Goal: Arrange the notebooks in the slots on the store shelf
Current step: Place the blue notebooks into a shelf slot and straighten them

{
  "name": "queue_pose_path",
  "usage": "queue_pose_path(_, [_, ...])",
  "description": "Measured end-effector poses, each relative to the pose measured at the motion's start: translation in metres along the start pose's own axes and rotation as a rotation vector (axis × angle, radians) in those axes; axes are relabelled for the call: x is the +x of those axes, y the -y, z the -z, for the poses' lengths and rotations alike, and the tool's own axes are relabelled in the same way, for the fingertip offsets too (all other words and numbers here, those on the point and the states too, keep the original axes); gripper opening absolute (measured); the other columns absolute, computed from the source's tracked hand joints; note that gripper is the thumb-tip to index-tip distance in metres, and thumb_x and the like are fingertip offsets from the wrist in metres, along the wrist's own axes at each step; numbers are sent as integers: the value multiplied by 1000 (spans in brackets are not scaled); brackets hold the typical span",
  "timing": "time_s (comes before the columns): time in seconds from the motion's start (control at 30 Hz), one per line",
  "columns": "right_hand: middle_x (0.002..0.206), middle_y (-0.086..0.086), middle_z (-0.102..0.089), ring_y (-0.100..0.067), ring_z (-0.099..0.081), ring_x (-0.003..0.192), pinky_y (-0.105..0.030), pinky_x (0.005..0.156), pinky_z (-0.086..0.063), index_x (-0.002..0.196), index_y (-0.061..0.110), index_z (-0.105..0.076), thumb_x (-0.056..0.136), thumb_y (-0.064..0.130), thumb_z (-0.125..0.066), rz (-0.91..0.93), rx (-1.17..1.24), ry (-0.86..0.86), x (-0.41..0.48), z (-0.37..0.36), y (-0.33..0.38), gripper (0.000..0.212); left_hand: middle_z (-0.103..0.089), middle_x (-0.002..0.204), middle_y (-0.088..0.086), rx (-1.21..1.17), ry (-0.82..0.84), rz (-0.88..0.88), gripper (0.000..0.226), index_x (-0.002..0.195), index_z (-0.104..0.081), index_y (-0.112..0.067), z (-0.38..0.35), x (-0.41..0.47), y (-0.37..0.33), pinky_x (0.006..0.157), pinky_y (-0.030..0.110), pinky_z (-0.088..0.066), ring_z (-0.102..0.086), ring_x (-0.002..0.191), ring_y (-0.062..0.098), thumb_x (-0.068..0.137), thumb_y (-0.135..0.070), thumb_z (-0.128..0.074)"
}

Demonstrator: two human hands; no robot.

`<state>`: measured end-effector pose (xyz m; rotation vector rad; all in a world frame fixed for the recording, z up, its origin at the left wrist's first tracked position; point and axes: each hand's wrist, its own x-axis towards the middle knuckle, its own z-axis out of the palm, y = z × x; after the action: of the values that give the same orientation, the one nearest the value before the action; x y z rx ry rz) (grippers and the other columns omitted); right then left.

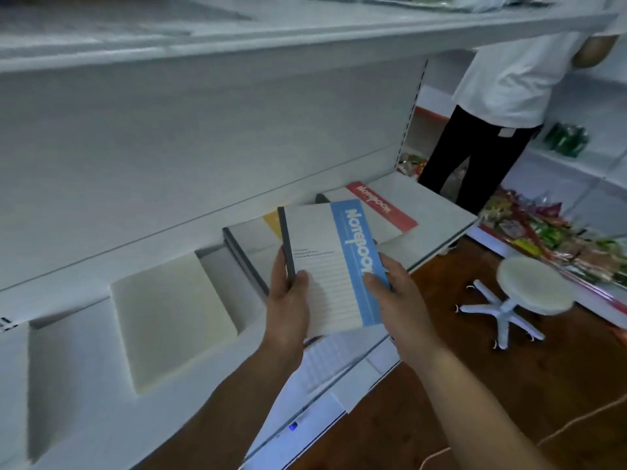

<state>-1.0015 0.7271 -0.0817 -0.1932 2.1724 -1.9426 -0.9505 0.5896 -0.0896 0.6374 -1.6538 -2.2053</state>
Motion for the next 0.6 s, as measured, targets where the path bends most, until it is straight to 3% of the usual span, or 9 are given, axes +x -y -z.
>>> queue_pose_path(0.1, [103, 13, -67, -2, -66, 89, -20, 71, -53, 122, 37, -54, 96, 19, -54, 27, -14, 29, 45, 16, -1, 31, -65, 119, -15, -4, -69, -28, 50, 123, -48, -54, -27, 28, 0, 91, 31, -50, -61, 108, 9, 103, -11, -36])
queue_pose_path(0.23, [103, 14, -66, -4, -66, 91, -27, 76, -55, 120, 40, -54, 97, 27, -53, 67, -94, 129, 108, 38, -7, 26, -63, 122, -15, -33, -184, -46, 50, 133, -46, -48, -67, 64, 7, 87, 26, -48, -61, 108, 8, 102, -10, -37])
queue_pose_path(0.3, [106, 17, -61, 1, -61, 93, -18, 73, -50, 116, 49, -47, 97, 32, -52, 92, -139, 189, 139, 51, -8, 26, -63, 121, -15, -60, -251, -48, 49, 128, -46, -50, -89, 83, 10, 85, 27, -48, -60, 108, 10, 101, -9, -39])
queue_pose_path(0.43, [128, 13, -51, -4, -51, 112, -5, 78, -41, 142, 36, -36, 96, 41, -50, 151, -272, 255, 194, 85, -10, 48, -64, 118, -11, -36, -357, -58, 54, 133, -47, -41, -140, 114, 18, 76, 21, -47, -60, 104, 8, 99, 0, -37])
queue_pose_path(0.5, [131, 16, -48, -2, -49, 113, -4, 74, -38, 145, 37, -31, 97, 43, -46, 175, -356, 302, 219, 99, -13, 51, -63, 119, -9, -22, -413, -57, 55, 135, -46, -39, -161, 128, 25, 74, 21, -46, -59, 103, 7, 98, 1, -36])
queue_pose_path(0.6, [123, 21, -48, 0, -49, 104, -5, 65, -36, 147, 38, -28, 99, 41, -44, 222, -456, 346, 245, 109, -19, 51, -61, 117, -14, 46, -463, -78, 60, 122, -46, -54, -178, 143, 35, 75, 21, -44, -56, 103, 5, 98, 0, -35])
